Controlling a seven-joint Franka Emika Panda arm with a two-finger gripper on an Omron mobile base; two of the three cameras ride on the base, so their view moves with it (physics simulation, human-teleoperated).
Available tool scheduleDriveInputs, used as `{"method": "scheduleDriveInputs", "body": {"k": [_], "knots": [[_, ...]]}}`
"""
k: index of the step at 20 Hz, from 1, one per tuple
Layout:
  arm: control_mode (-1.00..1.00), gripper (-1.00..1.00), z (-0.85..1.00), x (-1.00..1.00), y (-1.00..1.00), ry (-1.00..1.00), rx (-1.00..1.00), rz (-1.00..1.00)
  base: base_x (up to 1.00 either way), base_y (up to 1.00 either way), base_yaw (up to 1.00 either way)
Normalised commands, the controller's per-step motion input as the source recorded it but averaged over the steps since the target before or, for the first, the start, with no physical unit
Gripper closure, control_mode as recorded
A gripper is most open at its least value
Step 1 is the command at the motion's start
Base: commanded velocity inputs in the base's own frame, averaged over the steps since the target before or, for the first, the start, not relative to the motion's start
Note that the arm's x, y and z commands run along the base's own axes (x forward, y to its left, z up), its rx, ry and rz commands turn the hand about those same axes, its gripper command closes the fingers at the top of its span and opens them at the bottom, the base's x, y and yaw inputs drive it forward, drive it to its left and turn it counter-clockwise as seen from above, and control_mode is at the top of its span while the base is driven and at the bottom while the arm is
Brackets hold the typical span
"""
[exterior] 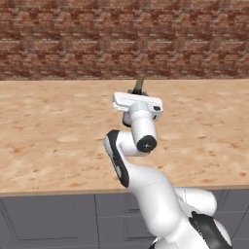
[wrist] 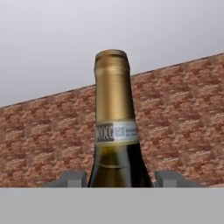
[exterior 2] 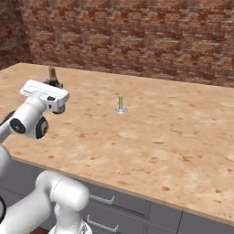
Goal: Open the cabinet directly in front. Then move the wine and the mug to the dining counter with the candle on it.
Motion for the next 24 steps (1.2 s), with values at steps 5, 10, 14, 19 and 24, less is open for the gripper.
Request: {"method": "scheduleDriveInputs", "body": {"k": [5, 10, 14, 19, 24], "knots": [[-1.00, 1.00, -0.55, 0.40, -0.02, 0.14, -0.14, 0.00, 0.00, 0.00, 0.00], [-1.00, 1.00, -0.28, 0.72, -0.26, 0.07, 0.00, 0.00, 0.00, 0.00, 0.00], [-1.00, 1.00, -0.29, 1.00, -0.32, 0.08, 0.00, 0.00, 0.00, 0.00, 0.00], [-1.00, 1.00, -0.39, 1.00, -0.28, 0.08, 0.00, 0.00, 0.00, 0.00, 0.00], [-1.00, 1.00, -0.39, 0.71, -0.17, 0.01, -0.02, 0.00, 0.00, 0.00, 0.00]]}}
